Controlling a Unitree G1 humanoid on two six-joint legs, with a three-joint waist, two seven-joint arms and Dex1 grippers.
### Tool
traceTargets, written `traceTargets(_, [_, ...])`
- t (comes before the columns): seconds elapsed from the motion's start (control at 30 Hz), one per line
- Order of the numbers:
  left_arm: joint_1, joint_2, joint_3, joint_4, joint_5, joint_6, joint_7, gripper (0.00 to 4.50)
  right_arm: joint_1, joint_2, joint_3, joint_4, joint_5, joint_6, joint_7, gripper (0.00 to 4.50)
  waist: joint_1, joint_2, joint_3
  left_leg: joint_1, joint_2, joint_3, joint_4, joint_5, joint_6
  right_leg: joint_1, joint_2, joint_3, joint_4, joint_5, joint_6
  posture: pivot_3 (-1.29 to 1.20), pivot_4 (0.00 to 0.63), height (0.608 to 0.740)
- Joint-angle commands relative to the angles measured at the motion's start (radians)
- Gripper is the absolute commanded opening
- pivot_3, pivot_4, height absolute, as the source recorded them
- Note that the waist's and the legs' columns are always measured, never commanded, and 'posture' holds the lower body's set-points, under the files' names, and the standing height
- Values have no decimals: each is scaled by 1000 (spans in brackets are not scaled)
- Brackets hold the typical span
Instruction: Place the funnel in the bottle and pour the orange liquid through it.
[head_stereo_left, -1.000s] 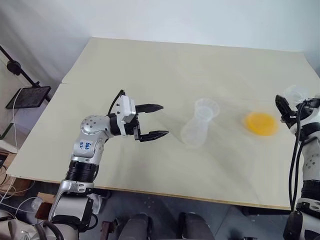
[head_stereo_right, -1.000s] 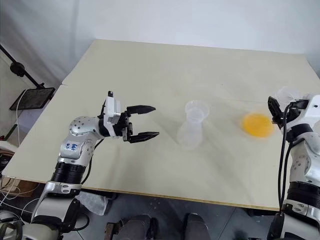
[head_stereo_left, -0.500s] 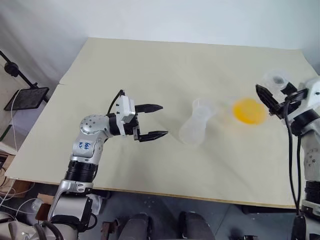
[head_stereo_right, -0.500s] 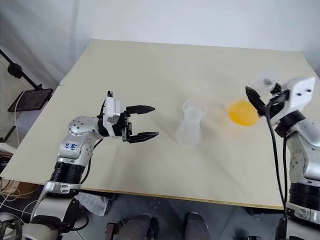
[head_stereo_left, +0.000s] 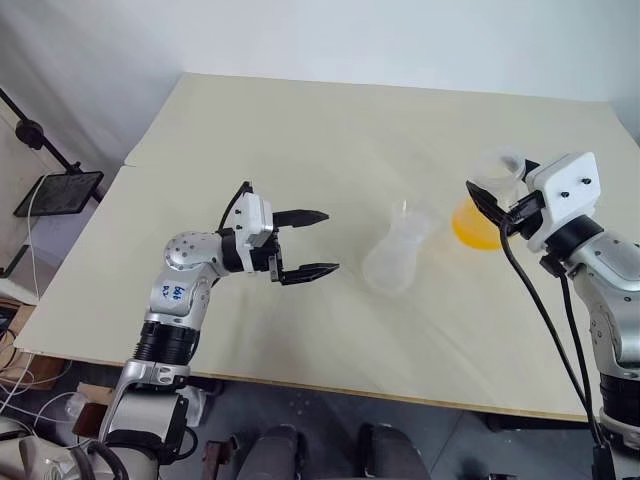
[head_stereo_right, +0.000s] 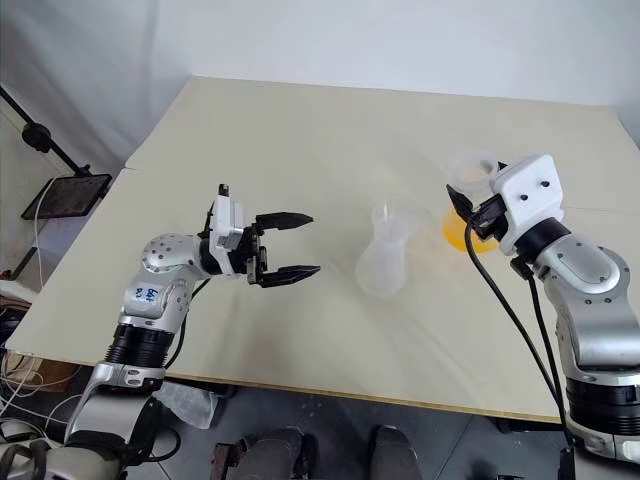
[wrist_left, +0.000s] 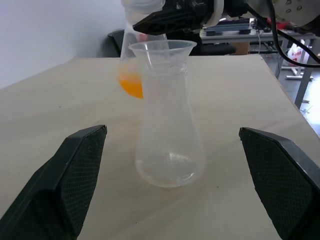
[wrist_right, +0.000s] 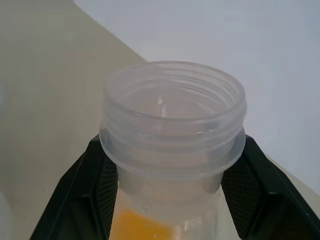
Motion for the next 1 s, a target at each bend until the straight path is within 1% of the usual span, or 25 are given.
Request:
traceTargets(0.03, [-19, -2, 1, -12, -6, -23, 1, 4500, 3, -11, -25, -61, -40, -36, -24, 2424, 0, 0, 0, 0, 0, 0, 0, 0, 0, 0, 0, 0, 0, 0, 0, 0, 150, 740])
traceTargets(0.2, [-24, -5, 0, -4, -6, -28, 1, 4500, 29, -38, 4, -64, -134, -119, -8, 2424, -1, 0, 0, 0, 0, 0, 0, 0, 0, 0, 1, 0, 0, 0, 0, 0, 150, 740])
traceTargets(0.4, [-29, -11, -2, 3, -3, -32, 4, 4500, 9, -45, 56, -72, -241, -185, -16, 2424, -2, 0, 0, 0, 0, 1, 0, 0, 0, 0, 1, 0, 0, 0, 0, 0, 150, 740])
traceTargets(0.57, [-29, -17, -3, 6, -1, -34, 8, 4500, -7, -58, 97, -83, -362, -246, -36, 2424, -1, 0, 0, 0, 0, 0, 0, 0, 0, 0, 1, -1, 0, 0, 0, 0, 150, 740])
traceTargets(0.7, [-31, -20, -3, 10, 1, -37, 9, 4500, -16, -80, 115, -75, -460, -302, -54, 2424, -1, 0, 0, 0, 0, 0, 0, 0, 0, 0, 1, -1, 0, 0, 0, 0, 150, 740])
traceTargets(1.0, [-42, -30, -4, 28, 3, -50, 11, 4500, -32, -105, 143, -63, -624, -422, -84, 2424, -2, 0, 0, 0, 0, 1, 0, 0, 0, 0, 2, -2, 0, 0, 0, 0, 150, 740])
